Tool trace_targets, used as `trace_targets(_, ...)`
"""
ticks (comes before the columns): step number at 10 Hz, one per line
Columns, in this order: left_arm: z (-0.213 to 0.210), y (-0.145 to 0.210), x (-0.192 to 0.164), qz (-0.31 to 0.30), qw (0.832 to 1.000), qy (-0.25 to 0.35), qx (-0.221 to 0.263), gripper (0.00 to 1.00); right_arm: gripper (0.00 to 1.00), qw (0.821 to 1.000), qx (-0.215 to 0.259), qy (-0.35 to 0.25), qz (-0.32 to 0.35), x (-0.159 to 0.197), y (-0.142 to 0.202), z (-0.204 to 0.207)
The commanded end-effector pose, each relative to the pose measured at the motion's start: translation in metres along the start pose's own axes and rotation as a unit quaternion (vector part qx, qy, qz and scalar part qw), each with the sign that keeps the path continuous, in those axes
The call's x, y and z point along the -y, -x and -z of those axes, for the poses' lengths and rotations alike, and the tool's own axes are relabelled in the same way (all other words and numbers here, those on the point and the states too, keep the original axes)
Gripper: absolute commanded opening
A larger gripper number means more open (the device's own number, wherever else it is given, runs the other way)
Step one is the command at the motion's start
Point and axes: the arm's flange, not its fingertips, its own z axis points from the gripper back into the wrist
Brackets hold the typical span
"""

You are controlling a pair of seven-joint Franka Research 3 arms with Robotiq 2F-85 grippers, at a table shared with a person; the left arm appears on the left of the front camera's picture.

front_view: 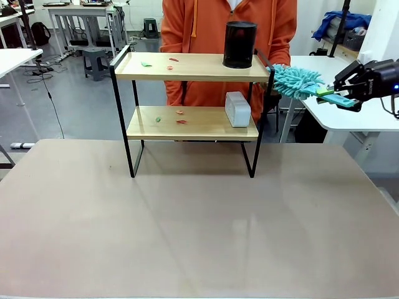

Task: Clean the shelf.
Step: Pick up the Duster from the human.

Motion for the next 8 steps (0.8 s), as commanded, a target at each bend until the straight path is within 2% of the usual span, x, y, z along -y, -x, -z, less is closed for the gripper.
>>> trace_targets(1,0.001,-0.002,0.001,0.011,1.000,0.009,0.007,1.00,0.00,1.000,0.021,-0.009,-0.008,0.003,0.005,0.006)
trace_targets(3,0.001,-0.002,0.001,0.011,1.000,0.009,0.007,1.00,0.00,1.000,0.023,-0.003,-0.008,0.005,0.005,0.007)
trace_targets(5,0.001,-0.002,0.001,0.011,1.000,0.009,0.007,1.00,0.00,0.999,0.035,-0.004,-0.030,0.006,0.016,-0.013)
trace_targets(6,0.001,-0.002,0.001,0.011,1.000,0.009,0.007,1.00,0.00,0.998,0.046,0.001,-0.039,0.009,0.032,-0.045)
trace_targets(7,0.001,-0.002,0.001,0.011,1.000,0.009,0.007,1.00,0.00,0.998,0.037,0.015,-0.044,0.010,0.063,-0.083)
trace_targets(8,0.001,-0.002,0.001,0.011,1.000,0.009,0.007,1.00,0.00,0.997,0.028,0.048,-0.052,0.010,0.108,-0.126)
